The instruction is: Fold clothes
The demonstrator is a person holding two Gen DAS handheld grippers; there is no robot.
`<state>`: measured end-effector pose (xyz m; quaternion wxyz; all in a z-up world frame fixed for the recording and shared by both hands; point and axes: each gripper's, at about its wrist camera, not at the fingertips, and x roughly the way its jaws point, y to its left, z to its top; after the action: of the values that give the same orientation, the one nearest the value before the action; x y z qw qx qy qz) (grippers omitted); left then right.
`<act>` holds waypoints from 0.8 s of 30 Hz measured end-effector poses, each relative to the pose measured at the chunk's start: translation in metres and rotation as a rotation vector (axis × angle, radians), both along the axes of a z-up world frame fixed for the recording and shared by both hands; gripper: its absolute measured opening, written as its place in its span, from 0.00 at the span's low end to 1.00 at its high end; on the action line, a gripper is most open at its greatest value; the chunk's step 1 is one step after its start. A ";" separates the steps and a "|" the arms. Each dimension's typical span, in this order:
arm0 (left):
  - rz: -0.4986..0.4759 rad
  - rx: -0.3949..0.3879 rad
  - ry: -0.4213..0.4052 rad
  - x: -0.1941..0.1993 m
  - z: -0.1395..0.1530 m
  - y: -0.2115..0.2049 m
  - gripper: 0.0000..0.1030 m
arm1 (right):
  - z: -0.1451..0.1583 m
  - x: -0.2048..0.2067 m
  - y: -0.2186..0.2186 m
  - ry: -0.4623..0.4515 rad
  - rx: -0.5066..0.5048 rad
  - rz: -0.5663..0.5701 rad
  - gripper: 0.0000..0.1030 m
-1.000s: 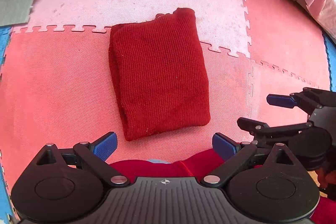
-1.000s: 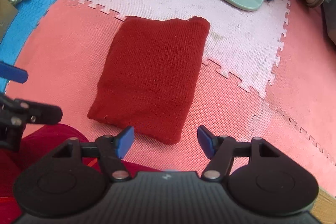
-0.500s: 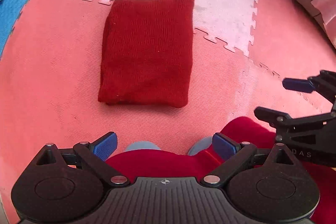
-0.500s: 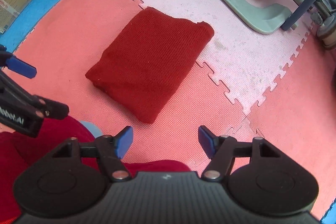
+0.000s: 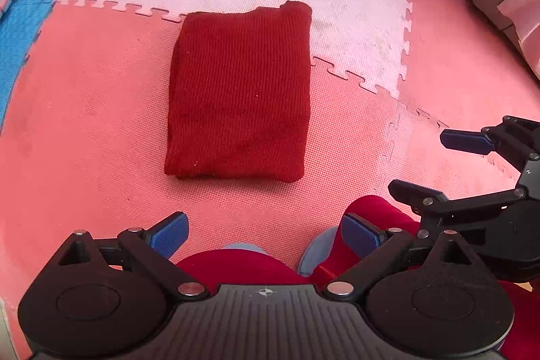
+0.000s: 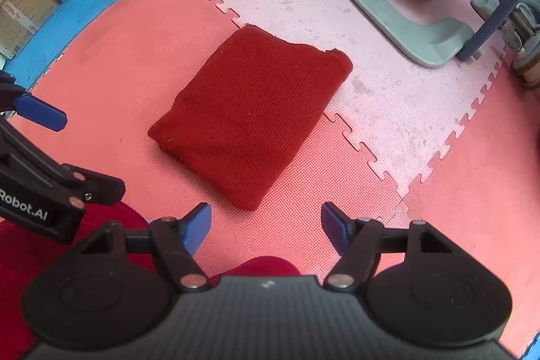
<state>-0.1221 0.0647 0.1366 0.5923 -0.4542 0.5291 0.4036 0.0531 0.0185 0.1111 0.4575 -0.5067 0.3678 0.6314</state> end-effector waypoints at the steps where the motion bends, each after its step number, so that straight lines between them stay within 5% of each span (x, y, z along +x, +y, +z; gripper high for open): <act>1: -0.010 0.003 0.003 -0.002 -0.001 0.003 0.95 | -0.002 -0.001 0.002 -0.002 -0.006 -0.009 0.69; 24: -0.038 -0.019 0.023 -0.011 -0.008 0.024 0.95 | -0.006 -0.014 0.023 0.001 -0.027 -0.019 0.70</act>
<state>-0.1334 0.0890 0.1288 0.5895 -0.4451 0.5481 0.3923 0.0388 0.0413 0.1047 0.4562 -0.5093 0.3813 0.6222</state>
